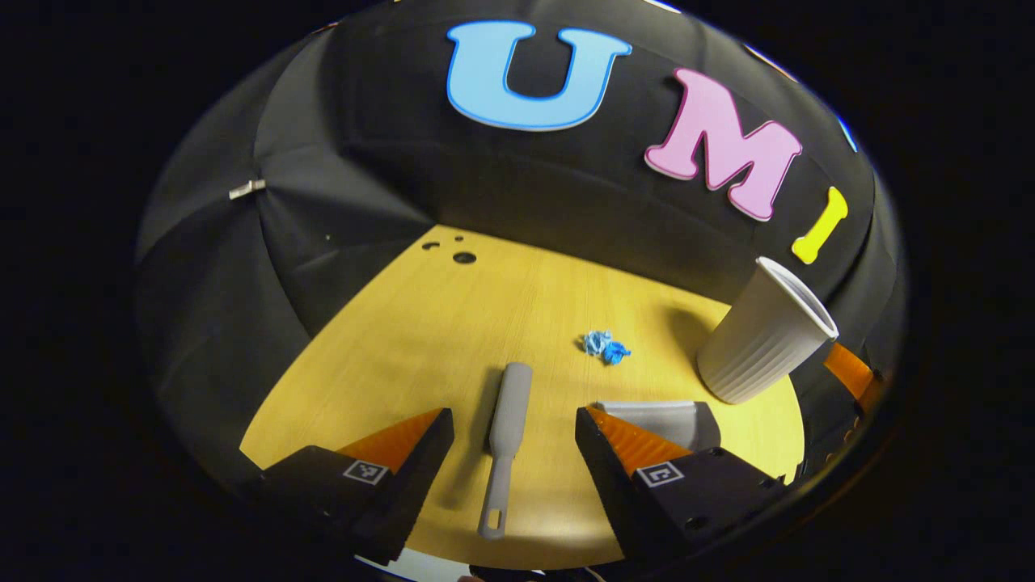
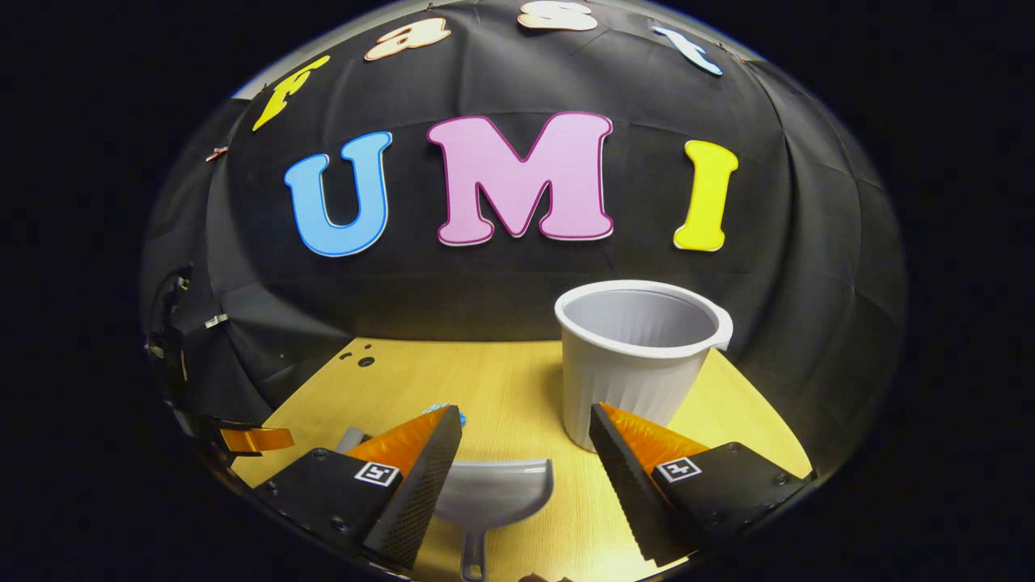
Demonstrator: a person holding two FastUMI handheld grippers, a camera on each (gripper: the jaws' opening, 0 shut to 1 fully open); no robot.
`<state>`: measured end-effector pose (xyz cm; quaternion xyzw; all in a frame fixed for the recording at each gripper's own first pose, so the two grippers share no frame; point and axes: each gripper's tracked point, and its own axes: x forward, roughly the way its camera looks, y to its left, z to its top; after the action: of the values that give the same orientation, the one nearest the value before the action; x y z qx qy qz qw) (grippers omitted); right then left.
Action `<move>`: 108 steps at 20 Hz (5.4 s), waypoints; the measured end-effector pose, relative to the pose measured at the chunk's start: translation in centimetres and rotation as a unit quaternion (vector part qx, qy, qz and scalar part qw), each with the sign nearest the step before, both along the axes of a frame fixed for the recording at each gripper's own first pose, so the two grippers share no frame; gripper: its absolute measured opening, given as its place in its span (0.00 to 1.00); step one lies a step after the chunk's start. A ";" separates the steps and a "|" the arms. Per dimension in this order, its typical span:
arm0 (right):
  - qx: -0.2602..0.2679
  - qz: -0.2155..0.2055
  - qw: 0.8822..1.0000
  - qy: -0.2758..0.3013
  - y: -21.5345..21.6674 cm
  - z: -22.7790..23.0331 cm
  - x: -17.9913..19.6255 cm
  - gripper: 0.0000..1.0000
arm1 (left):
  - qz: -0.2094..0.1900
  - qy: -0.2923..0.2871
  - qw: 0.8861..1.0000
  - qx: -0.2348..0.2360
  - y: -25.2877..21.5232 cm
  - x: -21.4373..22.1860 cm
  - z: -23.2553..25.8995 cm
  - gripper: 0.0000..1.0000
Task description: Pick up the small broom and dustpan from the desktop, sweep the trash into the dustpan with the broom, and then empty the trash into the garbage bin.
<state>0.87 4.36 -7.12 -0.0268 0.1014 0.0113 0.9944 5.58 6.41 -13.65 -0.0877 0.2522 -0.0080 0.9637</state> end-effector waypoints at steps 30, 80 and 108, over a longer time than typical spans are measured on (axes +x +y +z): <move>0.013 -0.021 0.977 0.212 0.4 -14.8 -2.4 0.99 | -0.063 0.337 0.934 0.100 -0.2 2.7 -16.7 0.31; -0.113 0.082 0.858 0.494 -2.8 -27.1 -3.8 0.34 | -0.157 0.214 0.943 0.200 1.0 16.6 -11.5 0.26; -0.171 0.139 0.865 0.451 -8.3 -26.2 -3.2 0.34 | -0.561 0.203 0.723 0.348 -17.3 12.4 -12.7 0.26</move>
<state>-2.29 -3.99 -33.34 -0.2021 0.5348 0.1425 0.8080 17.95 -10.88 -26.39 0.4124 0.4297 -0.4411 0.6714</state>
